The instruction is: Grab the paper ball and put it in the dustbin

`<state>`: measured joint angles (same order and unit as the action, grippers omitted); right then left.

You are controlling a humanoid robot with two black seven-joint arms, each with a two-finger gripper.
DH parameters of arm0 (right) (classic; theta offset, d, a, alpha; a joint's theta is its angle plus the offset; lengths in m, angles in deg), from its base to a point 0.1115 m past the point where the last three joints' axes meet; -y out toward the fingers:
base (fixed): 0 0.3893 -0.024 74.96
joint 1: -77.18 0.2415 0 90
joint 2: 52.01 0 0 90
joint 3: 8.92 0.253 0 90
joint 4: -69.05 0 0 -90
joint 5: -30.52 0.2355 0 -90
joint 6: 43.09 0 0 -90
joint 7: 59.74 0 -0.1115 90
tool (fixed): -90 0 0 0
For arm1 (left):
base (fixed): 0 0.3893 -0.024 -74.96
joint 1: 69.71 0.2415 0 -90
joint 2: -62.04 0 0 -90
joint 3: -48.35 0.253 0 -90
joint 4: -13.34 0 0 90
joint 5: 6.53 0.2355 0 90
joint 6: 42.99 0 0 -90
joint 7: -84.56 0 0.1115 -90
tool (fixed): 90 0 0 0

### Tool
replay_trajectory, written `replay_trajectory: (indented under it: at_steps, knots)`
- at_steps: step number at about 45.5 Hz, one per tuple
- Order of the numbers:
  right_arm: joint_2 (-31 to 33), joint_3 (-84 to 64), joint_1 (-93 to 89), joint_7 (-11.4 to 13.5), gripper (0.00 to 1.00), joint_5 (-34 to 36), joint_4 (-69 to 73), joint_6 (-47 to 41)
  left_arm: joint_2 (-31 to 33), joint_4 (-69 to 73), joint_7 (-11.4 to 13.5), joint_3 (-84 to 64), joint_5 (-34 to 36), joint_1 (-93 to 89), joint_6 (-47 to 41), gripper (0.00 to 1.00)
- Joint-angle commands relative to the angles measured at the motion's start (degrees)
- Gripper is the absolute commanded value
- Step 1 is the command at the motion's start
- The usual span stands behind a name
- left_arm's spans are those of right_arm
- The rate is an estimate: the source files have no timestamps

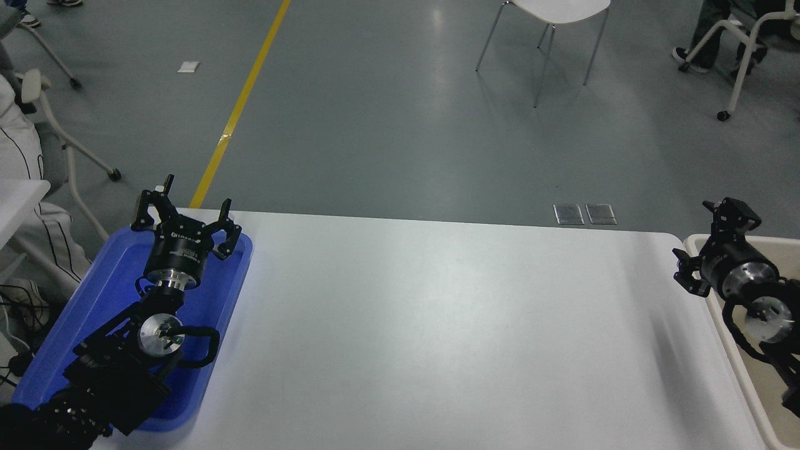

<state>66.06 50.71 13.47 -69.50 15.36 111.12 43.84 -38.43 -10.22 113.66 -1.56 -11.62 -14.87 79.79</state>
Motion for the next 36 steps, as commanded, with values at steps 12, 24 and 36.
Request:
replay_trajectory:
  at_steps: [12,24,36]
  knots:
    - [-10.41,0.66,-2.39,-24.25,1.00,1.10,-1.02,-0.63,0.01,0.00,-0.01,0.07,-0.01,0.00,0.00,1.00]
    - [-10.41,-2.23,-2.39,-25.05,1.00,1.27,-1.11,-0.45,0.01,0.00,-0.10,-0.01,-0.01,0.00,0.00,1.00]
    - [-9.88,-4.52,-2.48,-25.05,1.00,1.27,-0.67,-0.45,0.01,0.00,-0.10,0.07,-0.01,0.00,0.00,1.00]
